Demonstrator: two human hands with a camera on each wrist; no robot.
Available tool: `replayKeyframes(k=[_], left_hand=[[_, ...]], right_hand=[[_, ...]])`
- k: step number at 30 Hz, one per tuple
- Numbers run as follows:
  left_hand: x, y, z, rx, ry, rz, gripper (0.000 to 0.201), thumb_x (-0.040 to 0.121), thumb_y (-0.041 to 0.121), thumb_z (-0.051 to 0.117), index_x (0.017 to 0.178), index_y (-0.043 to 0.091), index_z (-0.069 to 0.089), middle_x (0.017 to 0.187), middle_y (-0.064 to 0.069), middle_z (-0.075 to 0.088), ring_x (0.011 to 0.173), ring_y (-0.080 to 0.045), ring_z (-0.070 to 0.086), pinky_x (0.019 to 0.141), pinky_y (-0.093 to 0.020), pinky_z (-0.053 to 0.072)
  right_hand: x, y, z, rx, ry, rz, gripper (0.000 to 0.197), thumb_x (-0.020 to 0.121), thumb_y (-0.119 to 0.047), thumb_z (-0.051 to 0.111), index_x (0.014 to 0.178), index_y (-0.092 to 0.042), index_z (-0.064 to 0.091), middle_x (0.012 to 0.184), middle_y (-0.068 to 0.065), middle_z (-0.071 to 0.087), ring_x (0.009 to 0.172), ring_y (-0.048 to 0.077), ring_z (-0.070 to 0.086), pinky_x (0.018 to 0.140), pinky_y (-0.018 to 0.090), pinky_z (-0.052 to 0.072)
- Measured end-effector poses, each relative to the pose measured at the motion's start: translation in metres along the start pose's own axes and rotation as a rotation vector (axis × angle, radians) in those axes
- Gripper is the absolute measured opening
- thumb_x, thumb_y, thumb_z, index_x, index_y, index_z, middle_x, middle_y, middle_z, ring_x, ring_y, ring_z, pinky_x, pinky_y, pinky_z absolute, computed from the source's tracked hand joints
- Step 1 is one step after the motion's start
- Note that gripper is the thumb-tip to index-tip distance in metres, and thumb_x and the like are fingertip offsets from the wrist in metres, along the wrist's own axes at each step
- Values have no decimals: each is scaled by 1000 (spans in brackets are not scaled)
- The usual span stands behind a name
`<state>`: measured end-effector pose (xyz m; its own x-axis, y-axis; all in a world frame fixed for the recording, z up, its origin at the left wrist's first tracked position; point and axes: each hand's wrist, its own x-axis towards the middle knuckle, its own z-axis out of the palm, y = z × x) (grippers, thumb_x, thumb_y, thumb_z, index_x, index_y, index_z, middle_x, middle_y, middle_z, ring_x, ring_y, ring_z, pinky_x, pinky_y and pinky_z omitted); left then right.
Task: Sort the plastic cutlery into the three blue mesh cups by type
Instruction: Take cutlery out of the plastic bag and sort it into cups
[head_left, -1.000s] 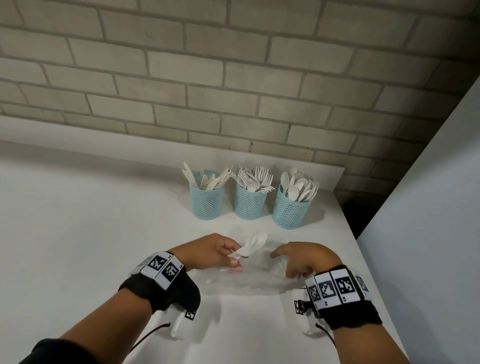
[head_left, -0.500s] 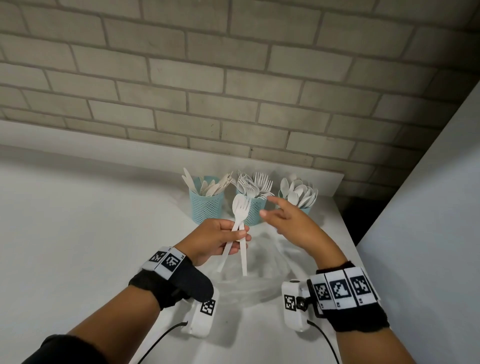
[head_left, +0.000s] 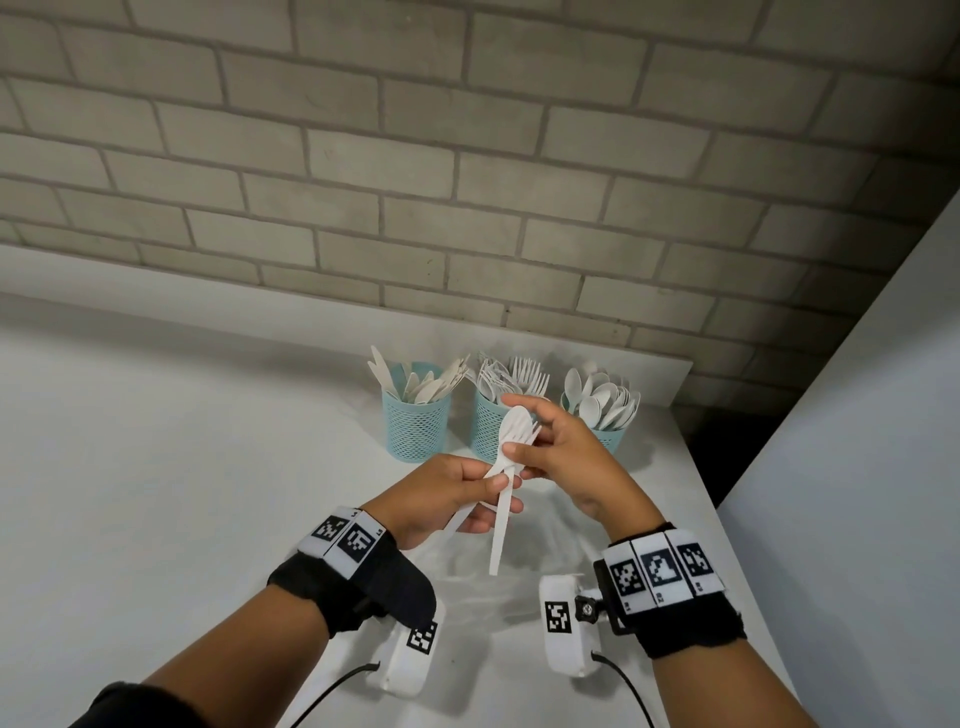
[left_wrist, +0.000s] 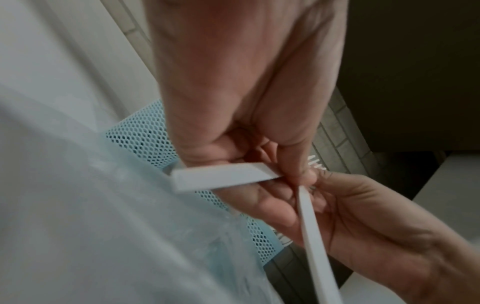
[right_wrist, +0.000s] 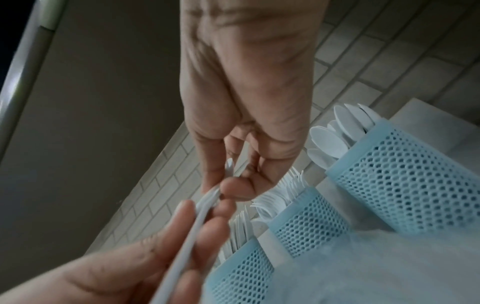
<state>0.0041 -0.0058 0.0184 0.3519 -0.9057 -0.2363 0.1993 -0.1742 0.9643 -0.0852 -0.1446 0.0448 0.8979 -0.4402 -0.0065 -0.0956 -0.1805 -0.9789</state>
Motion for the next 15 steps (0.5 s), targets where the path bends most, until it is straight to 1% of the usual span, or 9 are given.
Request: replayKeyframes(k=[2, 4, 5, 7, 10, 12, 14, 15], left_hand=[[0, 1, 1, 12, -9, -1, 21, 95, 23, 51, 106, 13, 66, 88, -2, 73, 77, -15, 67, 75, -23, 54], [1, 3, 4, 15, -24, 0, 25, 95, 26, 50, 110, 11, 63, 88, -1, 73, 74, -14, 66, 70, -20, 54], [1, 5, 6, 10, -32, 5, 23, 96, 26, 49, 108, 13, 63, 87, -1, 72, 71, -12, 68, 66, -18, 54], [2, 10, 10, -6, -47, 15, 19, 96, 27, 48, 102, 20, 65, 85, 1, 72, 67, -10, 69, 63, -16, 53], [5, 18, 15, -7, -63, 32, 19, 97, 27, 47, 99, 25, 65, 85, 3, 72, 63, -8, 67, 56, -13, 47], [9, 21, 17, 13, -43, 49, 18, 97, 26, 47, 99, 25, 65, 82, 4, 72, 55, -5, 59, 50, -12, 38], [14, 20, 19, 36, -19, 63, 17, 96, 26, 48, 100, 26, 65, 72, 7, 69, 47, -2, 44, 46, -12, 29], [16, 19, 19, 37, -11, 68, 16, 96, 25, 49, 101, 27, 65, 69, 9, 67, 46, -2, 38, 45, -13, 26]], right_hand=[[2, -2, -2, -47, 16, 7, 45, 85, 3, 60, 122, -21, 54, 87, 1, 59, 71, 11, 60, 55, 19, 50], [4, -6, -6, -75, 39, 44, 40, 89, -1, 56, 122, -23, 53, 85, 0, 58, 66, 12, 58, 49, 18, 46], [6, -8, -8, -87, 40, 69, 38, 90, -3, 54, 119, -26, 53, 83, 0, 57, 64, 13, 57, 47, 18, 44], [9, -12, -11, -110, 40, 93, 32, 91, -5, 49, 109, -30, 57, 78, 2, 56, 63, 16, 52, 43, 18, 38], [12, -20, -17, -145, 88, 85, 24, 92, -8, 46, 95, -26, 62, 78, 2, 57, 61, 12, 49, 41, 15, 35], [16, -23, -22, -148, 143, 77, 19, 91, -8, 50, 89, -23, 62, 77, 2, 59, 59, 10, 50, 41, 14, 35], [19, -26, -28, -154, 232, 50, 17, 90, -8, 52, 84, -22, 62, 73, 0, 59, 57, 9, 50, 42, 16, 36], [21, -27, -31, -151, 292, 33, 15, 90, -10, 53, 84, -21, 62, 71, -2, 58, 56, 8, 50, 44, 17, 38]])
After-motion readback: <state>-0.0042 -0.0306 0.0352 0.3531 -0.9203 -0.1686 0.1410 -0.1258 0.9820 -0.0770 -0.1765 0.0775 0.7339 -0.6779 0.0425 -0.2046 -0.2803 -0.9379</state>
